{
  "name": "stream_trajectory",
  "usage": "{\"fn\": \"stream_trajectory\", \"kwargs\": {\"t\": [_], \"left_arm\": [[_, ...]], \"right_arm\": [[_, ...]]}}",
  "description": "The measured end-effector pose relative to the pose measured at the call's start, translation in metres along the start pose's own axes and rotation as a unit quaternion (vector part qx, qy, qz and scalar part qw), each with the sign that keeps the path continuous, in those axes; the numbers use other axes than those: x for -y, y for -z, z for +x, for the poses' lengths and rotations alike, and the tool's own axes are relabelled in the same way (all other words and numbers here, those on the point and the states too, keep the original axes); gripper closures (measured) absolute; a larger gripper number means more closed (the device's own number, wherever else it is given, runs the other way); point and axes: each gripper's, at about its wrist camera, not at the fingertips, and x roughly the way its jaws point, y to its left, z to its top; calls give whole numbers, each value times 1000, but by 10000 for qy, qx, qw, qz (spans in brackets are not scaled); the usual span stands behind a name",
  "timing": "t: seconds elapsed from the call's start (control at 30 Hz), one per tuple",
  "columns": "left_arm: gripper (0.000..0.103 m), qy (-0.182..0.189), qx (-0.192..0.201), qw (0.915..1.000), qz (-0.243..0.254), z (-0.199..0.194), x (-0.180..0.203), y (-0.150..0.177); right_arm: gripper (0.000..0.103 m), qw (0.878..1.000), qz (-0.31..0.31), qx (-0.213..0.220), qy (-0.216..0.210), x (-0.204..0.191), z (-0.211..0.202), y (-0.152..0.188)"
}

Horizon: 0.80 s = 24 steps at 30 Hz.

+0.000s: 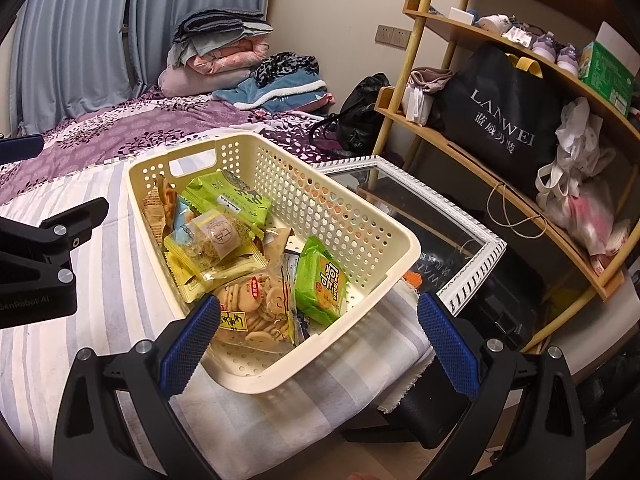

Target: Organize snacks

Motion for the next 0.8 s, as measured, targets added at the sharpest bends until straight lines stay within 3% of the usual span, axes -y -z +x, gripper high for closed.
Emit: {"fn": "stream_trajectory", "kwargs": {"t": [0.8], "left_arm": [[3,-8,-236,9995,200,16,15,0]], "right_arm": [[5,9998,140,-88,-81,7,8,5]]}}
